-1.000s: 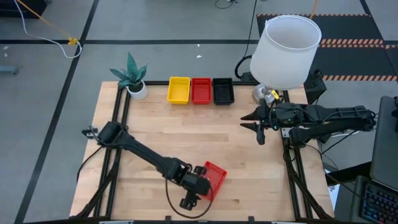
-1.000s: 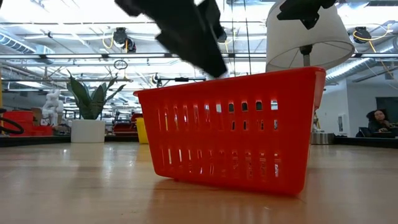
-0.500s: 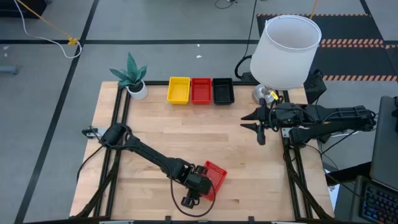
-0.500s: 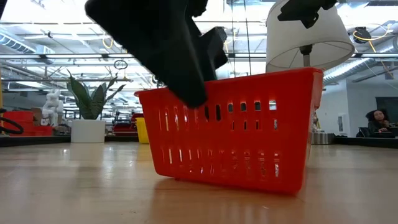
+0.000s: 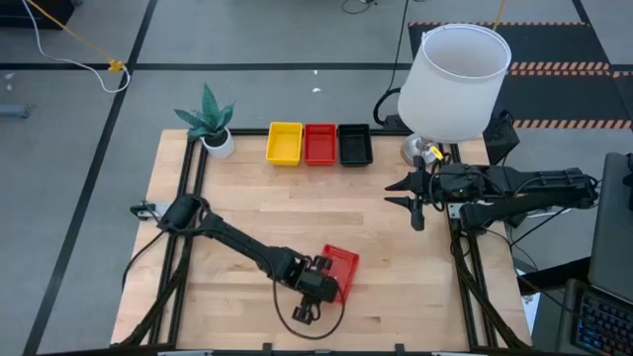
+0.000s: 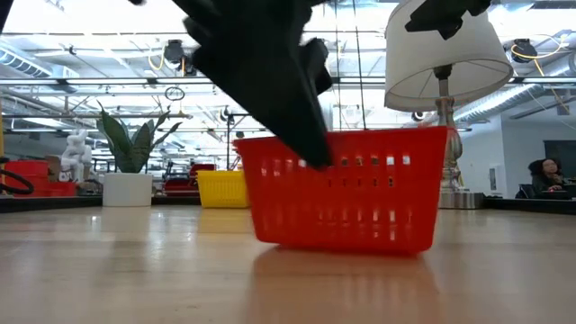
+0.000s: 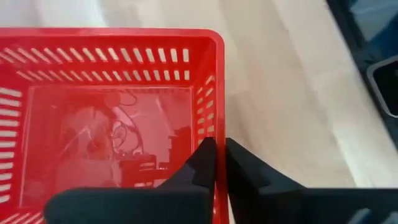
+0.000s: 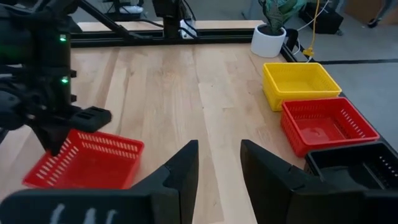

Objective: Stack baskets by color
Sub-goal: Stack the bottom red basket on the top red basket

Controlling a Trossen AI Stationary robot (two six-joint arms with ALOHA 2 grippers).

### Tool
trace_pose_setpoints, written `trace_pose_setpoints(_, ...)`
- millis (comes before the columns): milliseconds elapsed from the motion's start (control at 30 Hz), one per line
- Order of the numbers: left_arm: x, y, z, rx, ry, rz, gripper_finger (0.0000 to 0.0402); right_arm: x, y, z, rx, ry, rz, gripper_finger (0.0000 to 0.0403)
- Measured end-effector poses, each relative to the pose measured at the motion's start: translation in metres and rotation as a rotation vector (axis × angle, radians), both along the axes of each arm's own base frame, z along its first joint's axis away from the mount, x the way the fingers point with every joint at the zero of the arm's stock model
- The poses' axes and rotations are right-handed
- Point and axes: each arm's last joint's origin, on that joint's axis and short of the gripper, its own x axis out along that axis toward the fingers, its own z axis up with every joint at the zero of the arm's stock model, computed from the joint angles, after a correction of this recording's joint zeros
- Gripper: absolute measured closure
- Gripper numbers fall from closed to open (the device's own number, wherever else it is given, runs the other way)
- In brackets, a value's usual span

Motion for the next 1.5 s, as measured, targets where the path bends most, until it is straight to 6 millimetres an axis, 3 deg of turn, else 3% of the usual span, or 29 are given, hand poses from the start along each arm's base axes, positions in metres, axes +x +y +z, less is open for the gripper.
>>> trace_pose_setpoints(100, 0.003, 0.006, 0.001, -0.001, -0.002, 0.016, 0.0391, 0.0, 0.0, 0.0, 0.0, -0.004, -0.001, 0.0291)
trace_pose_setpoints(367, 0.012, 0.035, 0.009, 0.029, -0.022, 0.105, 0.0379, 0.0, 0.0, 0.001, -0.001, -0.007, -0.003, 0.0291)
trace_pose_setpoints(500, 0.012, 0.051, 0.032, 0.013, -0.08, 0.16, 0.0393, 0.0, 0.0, 0.001, -0.008, -0.007, -0.003, 0.0291)
trace_pose_setpoints(667, 0.007, 0.07, 0.063, 0.046, -0.16, 0.229, 0.0383, 0.0, -0.002, 0.001, -0.03, -0.003, -0.006, 0.0291)
trace_pose_setpoints(933, -0.014, 0.095, 0.099, 0.134, -0.166, 0.323, 0.0384, 0.0, -0.008, 0.001, -0.049, -0.003, -0.03, 0.0291)
trace_pose_setpoints(1367, -0.043, 0.124, 0.144, 0.252, -0.211, 0.309, 0.038, 0.001, -0.018, 0.003, -0.046, -0.03, -0.099, 0.0291)
trace_pose_setpoints(1500, -0.047, 0.128, 0.167, 0.278, -0.218, 0.283, 0.0393, 0.001, -0.021, 0.004, -0.023, -0.046, -0.132, 0.0291)
